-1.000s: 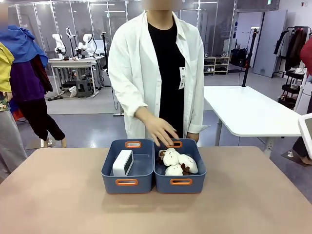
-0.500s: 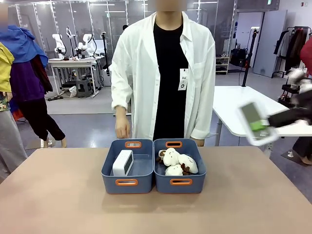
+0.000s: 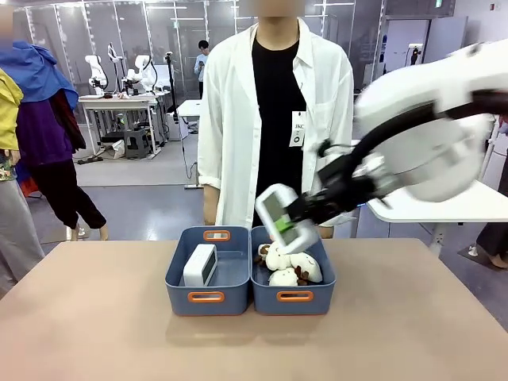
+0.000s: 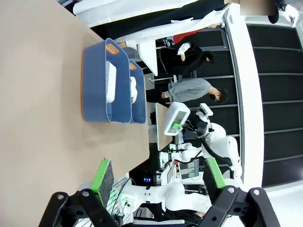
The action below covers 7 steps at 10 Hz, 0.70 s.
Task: Sort the digital clocks into the basket.
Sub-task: Pick up the Digital clock from the table and place it into the empty Plastic storage basket.
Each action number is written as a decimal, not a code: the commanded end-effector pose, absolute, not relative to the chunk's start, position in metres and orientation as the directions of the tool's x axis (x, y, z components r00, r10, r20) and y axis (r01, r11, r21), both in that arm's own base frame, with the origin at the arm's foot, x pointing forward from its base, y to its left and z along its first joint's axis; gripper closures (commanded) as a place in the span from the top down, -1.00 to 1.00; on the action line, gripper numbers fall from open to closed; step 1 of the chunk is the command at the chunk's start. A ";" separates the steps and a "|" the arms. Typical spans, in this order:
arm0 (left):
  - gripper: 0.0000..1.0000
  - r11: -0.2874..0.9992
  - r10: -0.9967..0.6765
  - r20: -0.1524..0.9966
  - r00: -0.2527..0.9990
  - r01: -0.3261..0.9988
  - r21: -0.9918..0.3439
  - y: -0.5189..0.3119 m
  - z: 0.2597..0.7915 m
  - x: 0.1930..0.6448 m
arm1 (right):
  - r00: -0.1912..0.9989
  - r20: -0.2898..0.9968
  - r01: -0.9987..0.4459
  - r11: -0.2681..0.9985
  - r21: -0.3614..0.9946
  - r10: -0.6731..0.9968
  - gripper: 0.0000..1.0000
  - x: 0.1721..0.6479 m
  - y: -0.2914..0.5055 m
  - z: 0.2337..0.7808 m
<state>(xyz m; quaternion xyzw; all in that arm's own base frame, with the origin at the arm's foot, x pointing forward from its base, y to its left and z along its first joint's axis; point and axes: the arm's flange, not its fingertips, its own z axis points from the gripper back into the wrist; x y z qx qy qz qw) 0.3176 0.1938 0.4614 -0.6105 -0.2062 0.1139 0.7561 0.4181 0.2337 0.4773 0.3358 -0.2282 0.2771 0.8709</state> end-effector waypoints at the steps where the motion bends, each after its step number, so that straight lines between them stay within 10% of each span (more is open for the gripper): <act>1: 0.94 0.223 0.416 0.157 0.896 0.067 -0.973 0.194 0.465 0.313 | 0.783 0.559 -0.581 0.641 0.502 0.272 0.00 0.448 0.284 0.457; 7: 0.94 0.223 0.416 0.157 0.896 0.067 -0.973 0.194 0.465 0.313 | 0.846 0.505 -0.484 0.642 0.595 0.170 0.00 0.466 0.324 0.398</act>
